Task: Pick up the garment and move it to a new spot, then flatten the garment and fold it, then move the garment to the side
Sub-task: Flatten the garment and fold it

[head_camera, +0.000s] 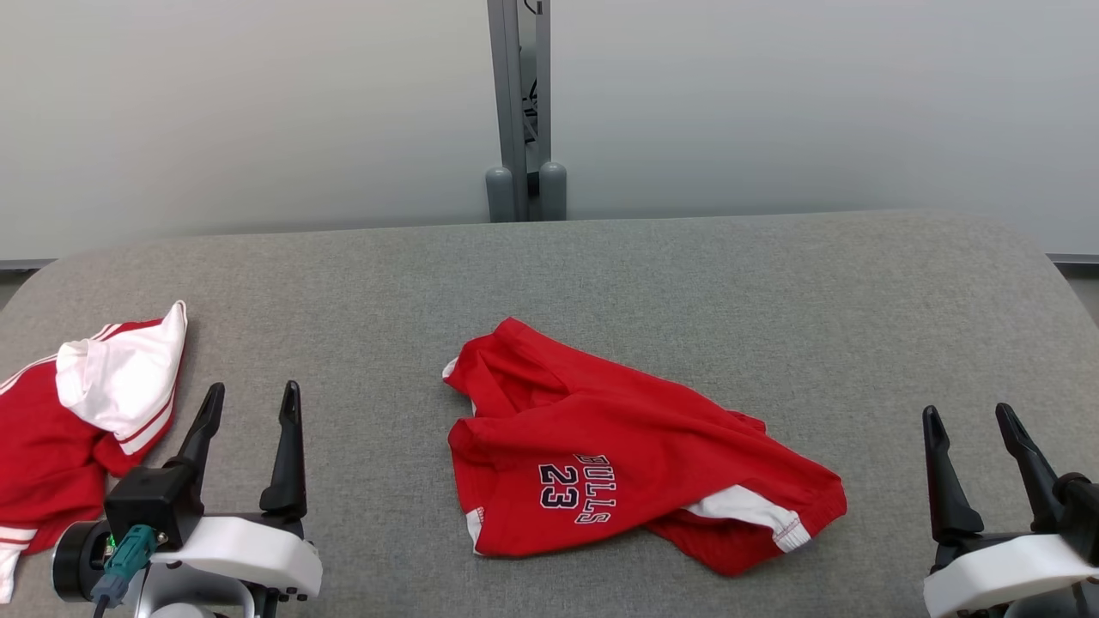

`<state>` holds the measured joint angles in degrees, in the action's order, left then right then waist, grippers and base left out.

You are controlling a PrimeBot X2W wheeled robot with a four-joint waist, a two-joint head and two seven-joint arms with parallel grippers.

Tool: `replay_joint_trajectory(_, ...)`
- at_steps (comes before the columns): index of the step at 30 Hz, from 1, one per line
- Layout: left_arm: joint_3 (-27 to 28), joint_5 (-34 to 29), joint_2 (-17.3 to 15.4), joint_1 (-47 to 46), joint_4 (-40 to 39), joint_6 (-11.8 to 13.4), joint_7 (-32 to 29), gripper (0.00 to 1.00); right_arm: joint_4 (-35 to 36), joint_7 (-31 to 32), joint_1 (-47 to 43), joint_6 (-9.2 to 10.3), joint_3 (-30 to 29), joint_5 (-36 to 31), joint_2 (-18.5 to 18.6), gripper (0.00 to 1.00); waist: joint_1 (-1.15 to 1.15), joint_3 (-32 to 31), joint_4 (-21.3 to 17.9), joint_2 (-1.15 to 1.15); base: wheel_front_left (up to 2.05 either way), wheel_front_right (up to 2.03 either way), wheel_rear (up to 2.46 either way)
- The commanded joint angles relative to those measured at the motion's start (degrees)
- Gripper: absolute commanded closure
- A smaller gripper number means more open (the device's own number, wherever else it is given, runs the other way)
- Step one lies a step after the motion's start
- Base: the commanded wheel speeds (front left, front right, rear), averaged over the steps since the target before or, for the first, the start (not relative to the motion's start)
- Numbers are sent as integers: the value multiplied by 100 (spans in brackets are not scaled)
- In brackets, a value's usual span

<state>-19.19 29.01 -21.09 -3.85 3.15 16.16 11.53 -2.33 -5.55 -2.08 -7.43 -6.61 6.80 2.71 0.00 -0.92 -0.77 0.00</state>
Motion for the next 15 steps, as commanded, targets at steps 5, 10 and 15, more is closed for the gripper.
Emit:
replay_joint_trajectory(5,18,19,-54,57,-13,93,-70,0,9,-10,-55,-11,21,26,38,0,0,-9,-18,0,0,0,0)
replay_joint_trajectory(10,-2,19,-55,16,1,116,-90,0,-14,-20,-36,-11,35,30,39,0,0,-5,-11,0,0,0,0)
replay_joint_trajectory(15,-29,38,-53,-11,19,109,-107,0,-34,-51,-3,-11,39,30,39,0,0,-9,-9,0,0,0,0)
